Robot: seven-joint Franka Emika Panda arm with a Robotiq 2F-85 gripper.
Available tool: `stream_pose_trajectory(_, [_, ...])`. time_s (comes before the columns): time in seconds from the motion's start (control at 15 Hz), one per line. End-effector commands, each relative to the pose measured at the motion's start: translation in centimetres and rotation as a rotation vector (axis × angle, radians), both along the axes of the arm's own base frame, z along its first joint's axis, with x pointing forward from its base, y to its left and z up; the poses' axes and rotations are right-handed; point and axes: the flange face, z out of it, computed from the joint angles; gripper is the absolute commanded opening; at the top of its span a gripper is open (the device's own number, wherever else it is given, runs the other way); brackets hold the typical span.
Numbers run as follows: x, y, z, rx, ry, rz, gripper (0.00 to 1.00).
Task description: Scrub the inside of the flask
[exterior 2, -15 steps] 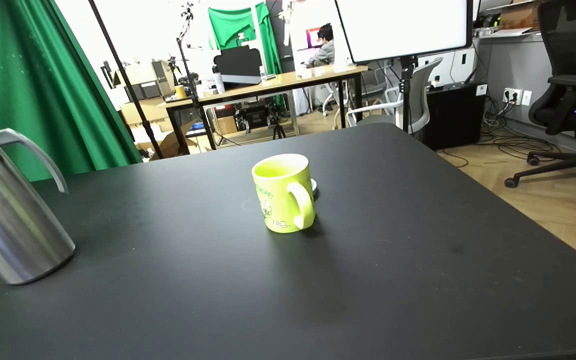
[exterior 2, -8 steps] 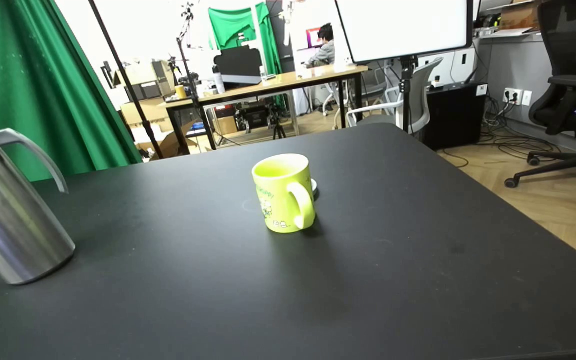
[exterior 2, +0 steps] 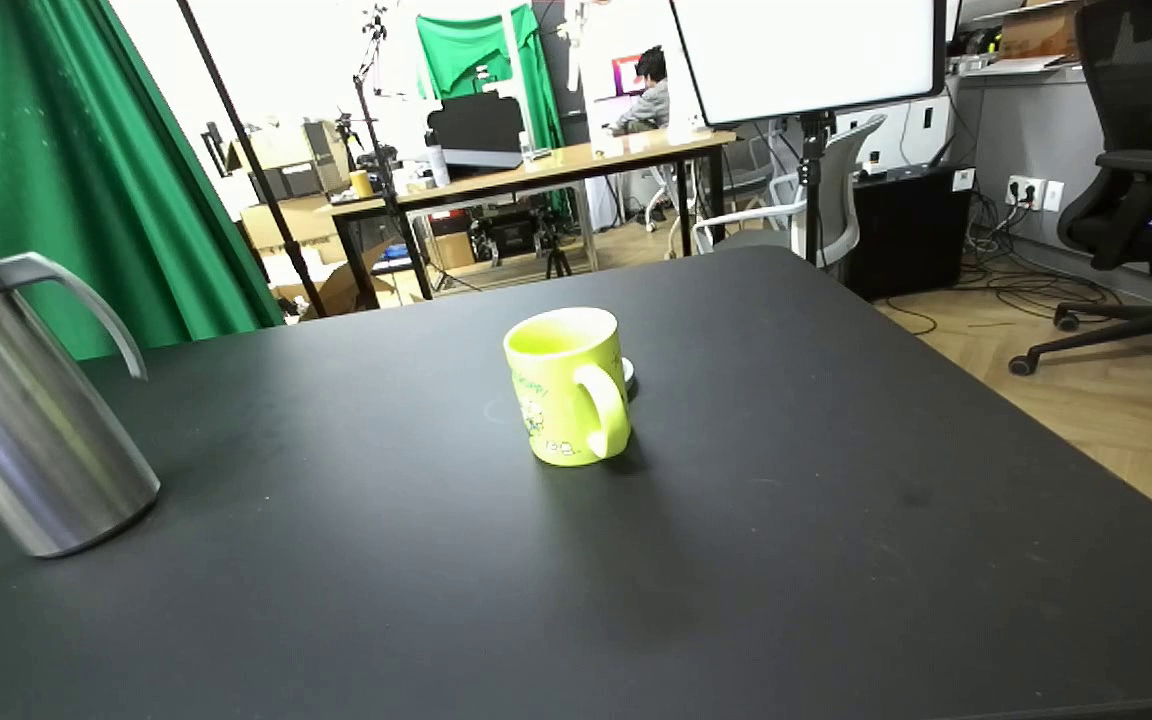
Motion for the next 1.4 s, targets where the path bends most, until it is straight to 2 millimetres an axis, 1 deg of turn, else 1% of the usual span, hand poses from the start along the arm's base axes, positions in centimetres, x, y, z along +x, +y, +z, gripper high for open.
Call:
stream_pose_trajectory(0.0, [0.8, -0.8, -5.9, -0.001, 0.068, -0.04, 0.04])
stream_pose_trajectory(0.13, [0.9, -1.3, -9.9, -0.008, 0.144, -0.052, 0.04])
stream_pose_trajectory(0.2, [1.0, -1.5, -11.4, -0.011, 0.172, -0.058, 0.04])
stream_pose_trajectory(0.27, [1.1, -1.6, -12.5, -0.016, 0.186, -0.062, 0.04])
stream_pose_trajectory(0.33, [1.3, -1.7, -13.0, -0.021, 0.194, -0.062, 0.04])
stream_pose_trajectory(0.4, [1.5, -1.8, -13.0, -0.024, 0.197, -0.062, 0.04])
stream_pose_trajectory(0.6, [1.7, -1.6, -9.0, -0.033, 0.142, -0.054, 0.04])
stream_pose_trajectory(0.93, [0.4, -0.6, -0.4, -0.038, -0.003, -0.034, 0.04])
stream_pose_trajectory(1.0, [0.1, -0.5, 0.8, -0.033, -0.026, -0.029, 0.04])
stream_pose_trajectory(1.13, [-0.4, -0.4, 1.9, -0.024, -0.041, -0.019, 0.04])
stream_pose_trajectory(1.27, [-0.4, -0.6, 0.8, -0.018, -0.034, -0.027, 0.04])
stream_pose_trajectory(1.33, [-0.2, -0.8, -0.7, -0.016, -0.025, -0.035, 0.04])
